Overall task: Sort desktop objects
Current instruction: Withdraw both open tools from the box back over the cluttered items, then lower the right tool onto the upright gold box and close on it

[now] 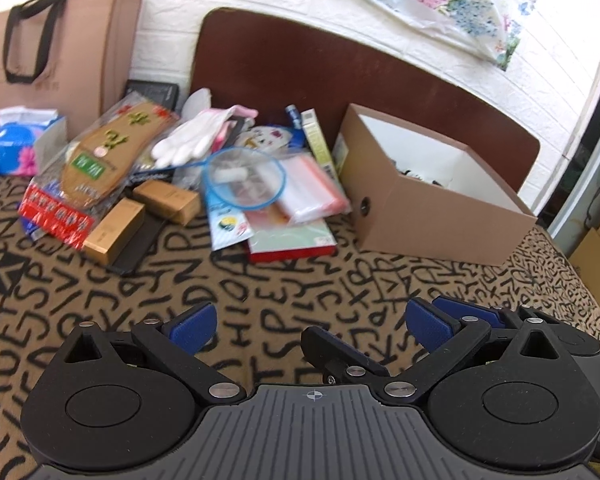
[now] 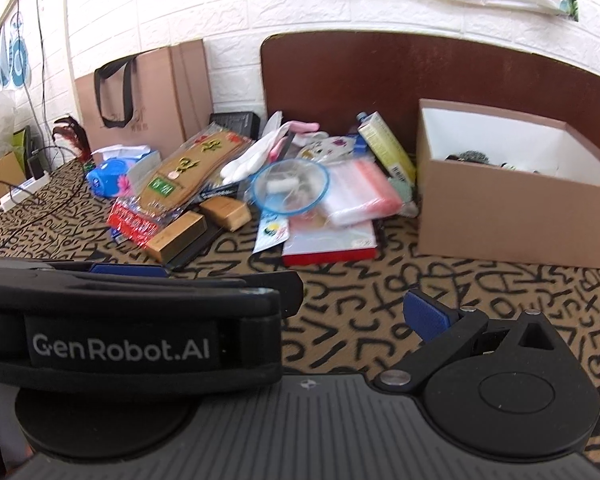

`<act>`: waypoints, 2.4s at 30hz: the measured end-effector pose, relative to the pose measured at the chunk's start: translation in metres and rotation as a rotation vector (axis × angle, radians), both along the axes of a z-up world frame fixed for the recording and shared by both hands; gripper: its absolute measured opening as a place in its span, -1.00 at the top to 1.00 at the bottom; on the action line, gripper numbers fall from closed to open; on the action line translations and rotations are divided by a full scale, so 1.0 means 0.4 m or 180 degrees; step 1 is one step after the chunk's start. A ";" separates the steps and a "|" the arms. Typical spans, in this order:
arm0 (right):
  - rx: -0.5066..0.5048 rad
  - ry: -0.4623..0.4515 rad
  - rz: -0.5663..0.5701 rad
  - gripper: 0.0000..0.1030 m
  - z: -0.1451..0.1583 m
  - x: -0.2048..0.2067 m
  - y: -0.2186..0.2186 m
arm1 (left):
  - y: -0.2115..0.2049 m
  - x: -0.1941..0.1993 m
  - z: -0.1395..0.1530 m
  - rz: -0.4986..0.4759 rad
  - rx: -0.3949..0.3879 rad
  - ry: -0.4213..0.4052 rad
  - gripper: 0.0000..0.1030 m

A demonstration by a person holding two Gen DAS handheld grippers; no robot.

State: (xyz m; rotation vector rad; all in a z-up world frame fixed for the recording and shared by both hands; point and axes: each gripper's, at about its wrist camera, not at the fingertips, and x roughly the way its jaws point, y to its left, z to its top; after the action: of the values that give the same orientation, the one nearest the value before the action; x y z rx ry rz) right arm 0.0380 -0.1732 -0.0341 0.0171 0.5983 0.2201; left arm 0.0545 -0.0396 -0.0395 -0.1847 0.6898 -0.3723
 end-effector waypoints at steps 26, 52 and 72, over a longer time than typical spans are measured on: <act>0.0203 0.0194 0.0455 -0.99 -0.042 0.114 0.105 | 0.220 0.103 -0.049 0.0413 -0.0234 0.0107 -1.00; -0.0142 0.0082 0.1085 -0.66 -0.096 0.339 0.205 | 0.327 0.322 -0.138 0.0625 -0.0154 0.0291 -0.56; -0.0488 -0.0019 0.1210 -0.37 -0.127 0.439 0.256 | 0.332 0.403 -0.161 0.0566 -0.0082 0.0274 -0.45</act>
State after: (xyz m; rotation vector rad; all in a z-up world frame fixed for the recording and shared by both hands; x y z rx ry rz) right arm 0.2136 -0.0707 -0.0851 -0.2470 0.6083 0.5419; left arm 0.2155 0.0931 -0.1041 -0.2858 0.7474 -0.2037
